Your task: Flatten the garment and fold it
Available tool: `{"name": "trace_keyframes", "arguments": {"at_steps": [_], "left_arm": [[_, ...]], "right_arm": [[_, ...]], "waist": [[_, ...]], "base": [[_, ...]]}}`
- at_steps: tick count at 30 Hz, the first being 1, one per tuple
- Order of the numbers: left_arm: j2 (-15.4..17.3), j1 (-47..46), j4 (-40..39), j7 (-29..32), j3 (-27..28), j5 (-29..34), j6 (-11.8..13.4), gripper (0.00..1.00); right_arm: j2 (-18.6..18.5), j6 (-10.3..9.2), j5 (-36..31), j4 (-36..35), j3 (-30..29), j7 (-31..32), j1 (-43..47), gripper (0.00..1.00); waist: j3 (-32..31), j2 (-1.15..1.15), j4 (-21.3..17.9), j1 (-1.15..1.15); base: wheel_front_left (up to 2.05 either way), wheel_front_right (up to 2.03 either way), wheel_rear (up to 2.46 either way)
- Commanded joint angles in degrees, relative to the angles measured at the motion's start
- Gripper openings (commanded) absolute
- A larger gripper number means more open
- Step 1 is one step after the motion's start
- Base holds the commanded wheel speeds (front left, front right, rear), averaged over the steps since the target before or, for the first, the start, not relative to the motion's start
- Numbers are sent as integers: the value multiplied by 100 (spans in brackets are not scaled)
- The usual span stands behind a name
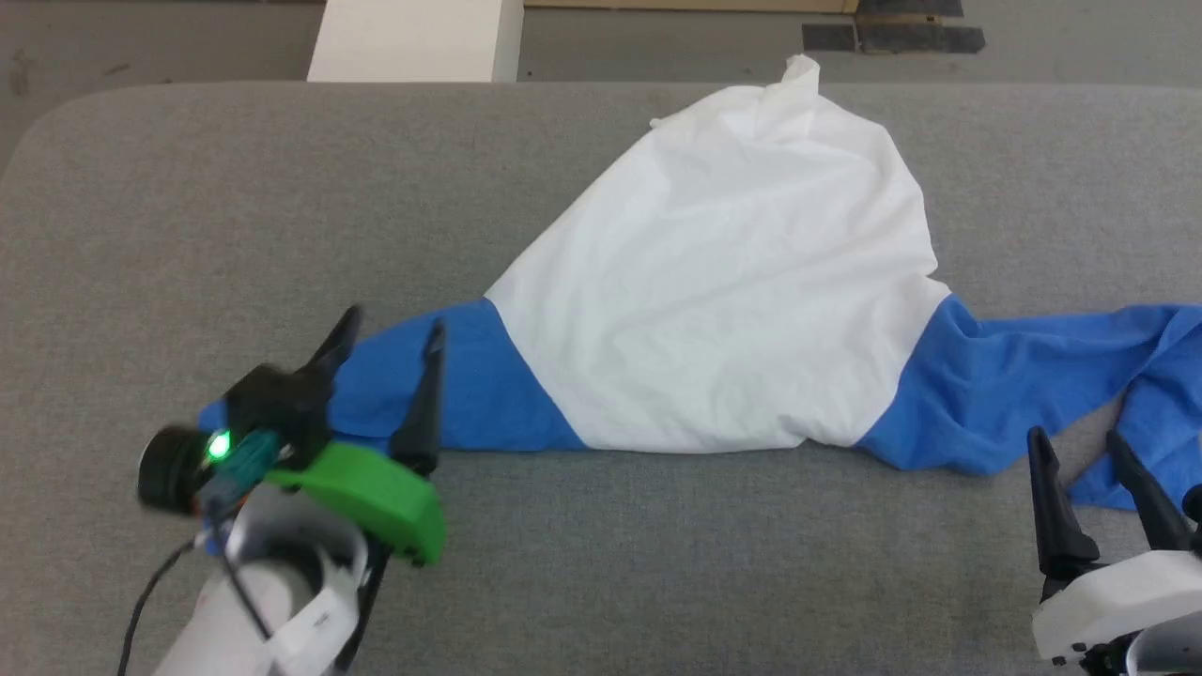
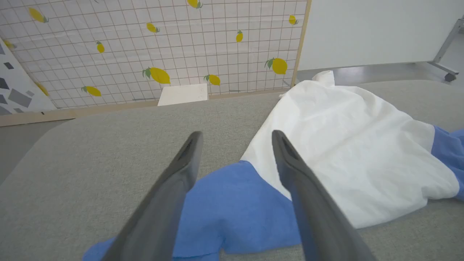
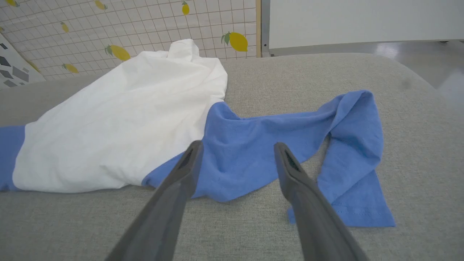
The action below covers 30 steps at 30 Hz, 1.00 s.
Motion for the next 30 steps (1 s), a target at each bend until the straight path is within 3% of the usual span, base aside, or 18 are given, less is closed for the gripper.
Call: {"name": "trace_keyframes", "arguments": {"at_steps": [1,9,17,19,24,30], "left_arm": [[9,-370,72,100,-137,124,-121,100],[-268,-1900,1705,984,-1169,264,-1191,100],[-584,-2684,3428,1456,-1496,137,-1639,100],[-556,-2786,3778,1621,-1615,169,-1723,0],[-563,-2964,3966,1564,-1541,-72,-1843,0],[-456,-3510,3365,1568,-968,-591,-1861,0]], "right_arm": [[2,-9,19,-37,6,10,-78,100],[2,-9,52,-116,-40,-12,-290,100],[2,-9,80,-95,-8,-60,-473,100],[2,-9,84,-74,-3,-75,-508,100],[2,-9,112,-56,-40,-111,-521,100],[2,-9,144,-114,-61,-136,-525,100]], "waist": [[183,0,-105,0],[676,0,-382,0],[1018,0,-615,0],[1049,0,-662,0],[1045,0,-718,0],[1147,0,-753,0]], "base": [[0,0,0],[0,0,0],[0,0,0],[0,0,0],[0,0,0],[0,0,0]]}}
